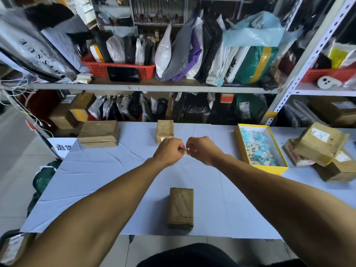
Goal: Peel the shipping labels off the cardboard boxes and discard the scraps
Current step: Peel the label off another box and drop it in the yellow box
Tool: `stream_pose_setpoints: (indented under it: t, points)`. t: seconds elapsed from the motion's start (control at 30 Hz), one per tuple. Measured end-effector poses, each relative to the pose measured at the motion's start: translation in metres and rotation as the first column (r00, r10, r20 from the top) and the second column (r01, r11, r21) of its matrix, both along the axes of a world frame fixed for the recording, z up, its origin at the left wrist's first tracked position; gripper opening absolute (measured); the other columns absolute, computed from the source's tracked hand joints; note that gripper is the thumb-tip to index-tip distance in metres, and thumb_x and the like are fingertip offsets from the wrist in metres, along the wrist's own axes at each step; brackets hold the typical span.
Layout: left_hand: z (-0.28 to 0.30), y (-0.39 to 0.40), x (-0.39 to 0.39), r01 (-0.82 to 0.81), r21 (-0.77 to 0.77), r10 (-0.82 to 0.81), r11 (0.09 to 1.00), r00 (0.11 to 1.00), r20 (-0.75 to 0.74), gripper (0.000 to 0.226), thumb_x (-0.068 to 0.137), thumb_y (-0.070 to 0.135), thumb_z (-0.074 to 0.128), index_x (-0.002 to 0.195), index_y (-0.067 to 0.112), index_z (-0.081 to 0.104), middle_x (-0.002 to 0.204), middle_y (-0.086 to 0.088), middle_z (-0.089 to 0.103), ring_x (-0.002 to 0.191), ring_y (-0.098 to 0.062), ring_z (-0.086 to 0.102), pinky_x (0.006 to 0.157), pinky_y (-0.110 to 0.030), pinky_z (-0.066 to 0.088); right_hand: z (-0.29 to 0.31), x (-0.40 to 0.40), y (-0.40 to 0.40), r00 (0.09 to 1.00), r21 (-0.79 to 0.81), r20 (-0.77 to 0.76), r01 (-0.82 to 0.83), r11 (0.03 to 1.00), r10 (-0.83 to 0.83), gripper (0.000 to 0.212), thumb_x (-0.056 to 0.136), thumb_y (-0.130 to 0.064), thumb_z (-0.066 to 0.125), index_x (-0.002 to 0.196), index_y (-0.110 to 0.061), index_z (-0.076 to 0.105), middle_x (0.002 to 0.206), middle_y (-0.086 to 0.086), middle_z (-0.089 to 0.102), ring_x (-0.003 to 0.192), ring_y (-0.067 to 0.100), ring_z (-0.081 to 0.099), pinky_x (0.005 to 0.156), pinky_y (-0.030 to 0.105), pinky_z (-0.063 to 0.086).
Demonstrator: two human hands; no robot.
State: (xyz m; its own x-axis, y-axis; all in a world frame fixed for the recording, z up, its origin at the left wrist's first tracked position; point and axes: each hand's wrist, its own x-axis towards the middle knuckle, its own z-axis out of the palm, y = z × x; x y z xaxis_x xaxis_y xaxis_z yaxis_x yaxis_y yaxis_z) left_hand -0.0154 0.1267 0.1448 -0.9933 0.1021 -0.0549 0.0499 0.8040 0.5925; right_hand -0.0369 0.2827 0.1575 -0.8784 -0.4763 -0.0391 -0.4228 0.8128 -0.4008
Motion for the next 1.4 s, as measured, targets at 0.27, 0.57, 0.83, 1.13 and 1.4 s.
stream_pose_setpoints:
  t: [0.27,0.57,0.83,1.13,1.4]
  points:
    - [-0.001,0.001,0.000,-0.047,0.199,0.020,0.979,0.990,0.137,0.009,0.088,0.014,0.066,0.085,0.006,0.070,0.091,-0.012,0.071,0.086,-0.024,0.067,0.071,-0.028,0.050,0.000,0.005,0.000,1.000,-0.026,0.002,0.016,1.000,-0.016,0.029,0.079,-0.030,0.077,0.094,-0.011,0.062,0.091,0.005,0.067,0.078,0.020,0.057,0.065,0.030,0.045]
    - [-0.005,-0.015,-0.002,-0.174,0.501,0.011,0.848,0.950,0.312,0.015,0.084,0.011,0.074,0.096,0.004,0.071,0.088,-0.010,0.070,0.082,-0.017,0.061,0.077,-0.026,0.050,0.000,-0.004,-0.005,1.000,-0.093,-0.024,0.008,0.996,-0.011,0.010,0.085,-0.010,0.065,0.091,-0.013,0.072,0.085,0.004,0.072,0.075,0.019,0.060,0.067,0.028,0.048]
    - [-0.008,-0.016,-0.010,-0.099,0.343,0.020,0.934,0.974,0.227,0.014,0.093,0.009,0.062,0.082,0.012,0.070,0.083,-0.004,0.072,0.088,-0.019,0.066,0.080,-0.029,0.046,-0.005,-0.001,-0.003,0.998,-0.071,-0.008,-0.065,0.995,0.065,0.025,0.086,-0.025,0.071,0.107,-0.012,0.070,0.096,0.002,0.073,0.086,0.019,0.065,0.076,0.025,0.049]
    - [-0.006,-0.011,-0.011,-0.014,0.145,-0.010,0.989,0.986,0.165,0.019,0.093,0.024,0.064,0.093,0.010,0.077,0.093,-0.003,0.073,0.083,-0.016,0.061,0.068,-0.025,0.043,-0.007,-0.007,-0.005,0.996,0.034,-0.076,-0.051,0.998,0.054,0.021,0.093,-0.012,0.056,0.100,-0.015,0.076,0.095,0.002,0.076,0.085,0.022,0.065,0.079,0.038,0.054]
    - [0.000,-0.007,-0.008,0.010,-0.238,-0.010,0.971,1.000,0.004,0.021,0.096,0.030,0.057,0.081,0.018,0.064,0.083,-0.004,0.066,0.074,-0.021,0.059,0.057,-0.026,0.035,-0.014,-0.005,-0.010,0.997,0.038,0.034,-0.069,0.997,0.068,0.017,0.090,-0.011,0.061,0.105,-0.011,0.069,0.099,0.005,0.071,0.092,0.022,0.061,0.076,0.031,0.048]
